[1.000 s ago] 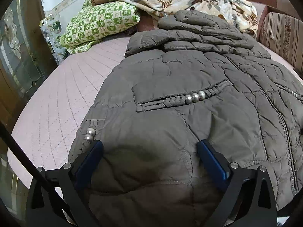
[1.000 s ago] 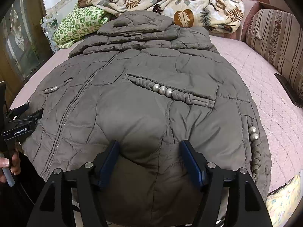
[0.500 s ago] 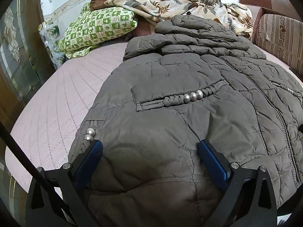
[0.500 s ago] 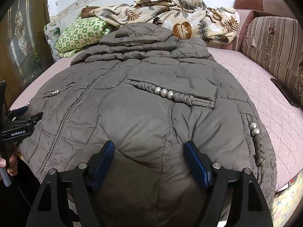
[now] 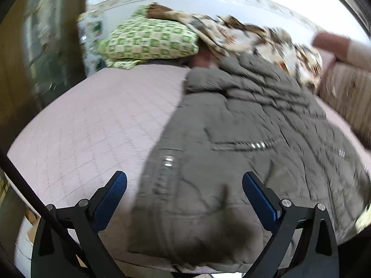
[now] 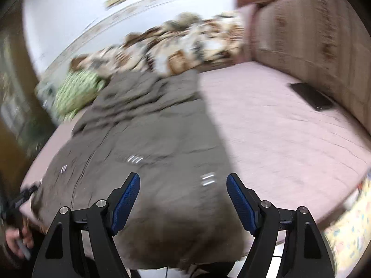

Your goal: Fold large clothes

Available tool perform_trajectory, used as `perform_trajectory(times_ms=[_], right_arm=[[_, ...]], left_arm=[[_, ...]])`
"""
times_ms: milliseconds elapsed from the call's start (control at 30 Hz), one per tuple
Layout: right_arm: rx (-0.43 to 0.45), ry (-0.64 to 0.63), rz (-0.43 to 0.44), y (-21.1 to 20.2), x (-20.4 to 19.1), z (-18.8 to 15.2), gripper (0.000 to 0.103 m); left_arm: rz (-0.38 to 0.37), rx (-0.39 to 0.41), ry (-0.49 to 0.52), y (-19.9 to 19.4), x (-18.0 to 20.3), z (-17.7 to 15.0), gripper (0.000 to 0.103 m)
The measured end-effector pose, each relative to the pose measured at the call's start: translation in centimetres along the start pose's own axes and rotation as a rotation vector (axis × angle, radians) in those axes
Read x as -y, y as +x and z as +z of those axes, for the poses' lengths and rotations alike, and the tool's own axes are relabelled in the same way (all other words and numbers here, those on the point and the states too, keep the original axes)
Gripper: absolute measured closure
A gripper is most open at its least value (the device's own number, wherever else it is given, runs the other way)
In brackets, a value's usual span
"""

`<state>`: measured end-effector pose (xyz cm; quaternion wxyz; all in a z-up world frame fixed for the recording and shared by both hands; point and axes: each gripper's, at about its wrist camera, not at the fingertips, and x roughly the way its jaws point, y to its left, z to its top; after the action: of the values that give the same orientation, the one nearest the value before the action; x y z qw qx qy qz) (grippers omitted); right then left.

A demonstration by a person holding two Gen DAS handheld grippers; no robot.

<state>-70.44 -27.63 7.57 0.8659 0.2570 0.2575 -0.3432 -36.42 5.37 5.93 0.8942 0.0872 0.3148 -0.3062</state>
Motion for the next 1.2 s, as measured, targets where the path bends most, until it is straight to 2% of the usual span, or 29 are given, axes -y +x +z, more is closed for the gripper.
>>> perform_trajectory(times_ms=[67,167,200,267,333,400,533,633,767,900,1033,1100,1200], right_arm=[[0.036,0.096,0.015,-1.3,2.1,-0.1,0.022],[0.056,0.141,0.020,-3.0,3.8,0.3,0.020],[0.038,0.159,0.038,-2.7,4.3,0.5,0.014],[-0.029,0.199,0.071,-1.1,5.3,0.3,0.013],[-0.053,0.235,0.055,-0.1,6.0,0.1,0.013],[-0.075,0.291,0.089,0.3,6.8,-0.3,0.013],[-0.032,0.337,0.124,-1.9,6.8,-0.3,0.013],[0.035,0.276,0.101,-5.4,5.9,0.4,0.013],[-0.003,0.211,0.054,-8.3,6.9,0.3,0.013],[-0.016,0.389,0.127,-8.8,11.2,-1.8,0.013],[0.007,0.579,0.192,-9.0,15.1,-3.0,0.013],[0.002,0.569,0.182,-8.9,14.8,-2.7,0.013],[-0.047,0.472,0.144,-8.3,13.1,-2.0,0.013]], left_arm=[[0.028,-0.001,-0.038,0.1,-0.8,0.1,0.003],[0.035,-0.053,-0.084,1.2,-0.9,0.2,0.003],[0.027,-0.070,-0.106,1.6,-1.0,0.2,0.003],[-0.005,-0.121,-0.163,2.6,-1.3,0.3,0.003],[0.022,-0.145,-0.216,3.3,-1.8,0.2,0.003],[0.042,-0.152,-0.244,3.6,-2.0,-0.2,0.003],[0.124,-0.139,-0.253,3.7,-1.5,-0.3,0.003],[0.164,-0.116,-0.266,3.8,-0.9,0.1,0.003],[0.174,-0.108,-0.277,4.1,0.0,0.5,0.003],[0.186,-0.093,-0.244,3.9,1.2,0.5,0.003],[0.183,-0.108,-0.274,4.2,1.1,0.4,0.003],[0.193,-0.116,-0.278,4.3,1.2,0.4,0.003],[0.198,-0.118,-0.281,4.4,1.4,0.5,0.003]])
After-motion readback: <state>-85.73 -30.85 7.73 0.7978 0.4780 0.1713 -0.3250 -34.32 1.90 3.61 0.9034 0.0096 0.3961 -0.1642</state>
